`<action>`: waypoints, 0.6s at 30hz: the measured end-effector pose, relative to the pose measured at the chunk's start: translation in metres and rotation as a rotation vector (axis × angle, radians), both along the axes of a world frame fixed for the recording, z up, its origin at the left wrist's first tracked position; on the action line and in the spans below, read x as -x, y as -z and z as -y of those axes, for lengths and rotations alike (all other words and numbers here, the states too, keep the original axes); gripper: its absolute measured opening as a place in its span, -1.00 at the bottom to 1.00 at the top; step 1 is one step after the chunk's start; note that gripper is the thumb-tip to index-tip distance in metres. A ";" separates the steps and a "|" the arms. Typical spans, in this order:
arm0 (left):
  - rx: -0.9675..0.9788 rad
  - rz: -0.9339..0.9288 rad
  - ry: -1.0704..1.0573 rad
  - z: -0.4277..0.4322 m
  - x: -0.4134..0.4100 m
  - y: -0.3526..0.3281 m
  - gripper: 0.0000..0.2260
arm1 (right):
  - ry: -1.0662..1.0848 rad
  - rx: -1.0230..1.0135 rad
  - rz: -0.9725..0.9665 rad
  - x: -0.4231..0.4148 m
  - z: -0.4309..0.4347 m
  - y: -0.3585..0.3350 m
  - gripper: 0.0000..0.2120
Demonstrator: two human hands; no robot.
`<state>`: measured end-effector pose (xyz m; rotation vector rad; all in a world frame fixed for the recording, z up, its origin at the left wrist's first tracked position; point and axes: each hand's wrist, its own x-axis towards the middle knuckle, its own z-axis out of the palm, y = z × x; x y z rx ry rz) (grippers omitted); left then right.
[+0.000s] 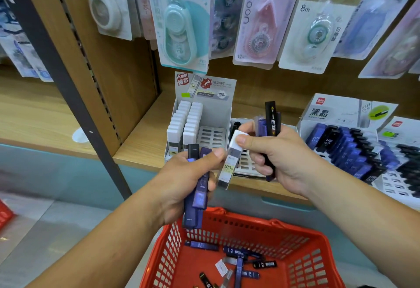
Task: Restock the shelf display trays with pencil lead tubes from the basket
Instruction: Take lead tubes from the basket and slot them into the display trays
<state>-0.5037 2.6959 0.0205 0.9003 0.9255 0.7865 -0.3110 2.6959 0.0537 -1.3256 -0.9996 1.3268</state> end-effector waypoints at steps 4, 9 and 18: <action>-0.115 -0.190 -0.013 -0.001 0.001 0.004 -0.78 | 0.051 0.005 0.016 0.003 0.000 0.003 -0.84; -0.182 -0.209 -0.075 -0.008 0.008 0.000 -0.89 | 0.029 -0.042 0.374 0.003 -0.009 -0.013 -0.90; -0.037 -0.039 -0.314 -0.022 0.011 0.005 -0.71 | 0.147 -0.326 0.639 0.023 -0.088 -0.019 -0.85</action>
